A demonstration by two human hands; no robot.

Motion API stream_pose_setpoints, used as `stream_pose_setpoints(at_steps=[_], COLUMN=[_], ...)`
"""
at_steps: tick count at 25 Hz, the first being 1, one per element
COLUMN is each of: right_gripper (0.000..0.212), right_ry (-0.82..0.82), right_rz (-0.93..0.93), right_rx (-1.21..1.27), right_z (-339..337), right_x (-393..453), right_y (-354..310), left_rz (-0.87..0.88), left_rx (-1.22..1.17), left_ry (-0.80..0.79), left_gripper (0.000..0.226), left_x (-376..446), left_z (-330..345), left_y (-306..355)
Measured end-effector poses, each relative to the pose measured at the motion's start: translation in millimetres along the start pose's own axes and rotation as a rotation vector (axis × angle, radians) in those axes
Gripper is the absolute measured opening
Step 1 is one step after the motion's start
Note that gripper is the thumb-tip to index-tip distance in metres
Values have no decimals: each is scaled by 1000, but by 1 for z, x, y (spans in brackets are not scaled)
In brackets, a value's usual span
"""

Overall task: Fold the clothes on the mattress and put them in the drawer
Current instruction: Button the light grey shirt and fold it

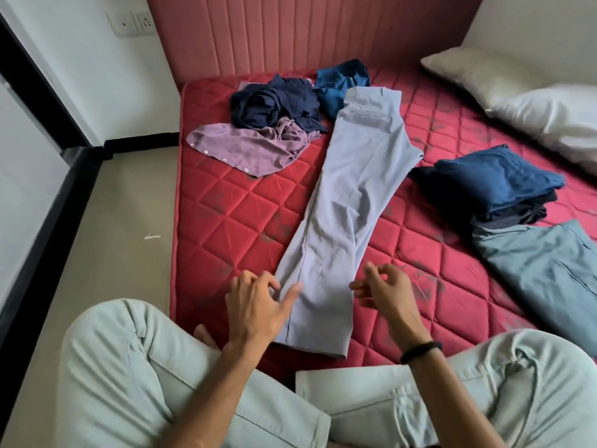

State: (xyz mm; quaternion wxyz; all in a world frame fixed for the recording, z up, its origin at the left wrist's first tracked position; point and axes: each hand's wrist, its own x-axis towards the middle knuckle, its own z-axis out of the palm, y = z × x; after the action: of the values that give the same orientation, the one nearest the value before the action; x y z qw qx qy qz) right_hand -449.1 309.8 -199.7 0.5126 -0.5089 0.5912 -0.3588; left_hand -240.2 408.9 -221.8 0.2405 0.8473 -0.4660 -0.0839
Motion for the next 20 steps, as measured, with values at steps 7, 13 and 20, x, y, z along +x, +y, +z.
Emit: stream_pose_setpoints(at_steps=[7,13,20], right_gripper=[34,29,17], right_ry=[49,72,107], right_rz=[-119,-117,-147], right_rx=[-377,-383,182], right_z=[36,32,24], right_x=[122,137,120], right_y=[0,3,-4], left_rz=[166,3,41], left_rx=[-18,-102,-407], left_ry=[-64,-33,-102], left_gripper=[21,42,28], left_x=[5,13,53], left_z=[15,12,24], left_y=[-7,-5,8])
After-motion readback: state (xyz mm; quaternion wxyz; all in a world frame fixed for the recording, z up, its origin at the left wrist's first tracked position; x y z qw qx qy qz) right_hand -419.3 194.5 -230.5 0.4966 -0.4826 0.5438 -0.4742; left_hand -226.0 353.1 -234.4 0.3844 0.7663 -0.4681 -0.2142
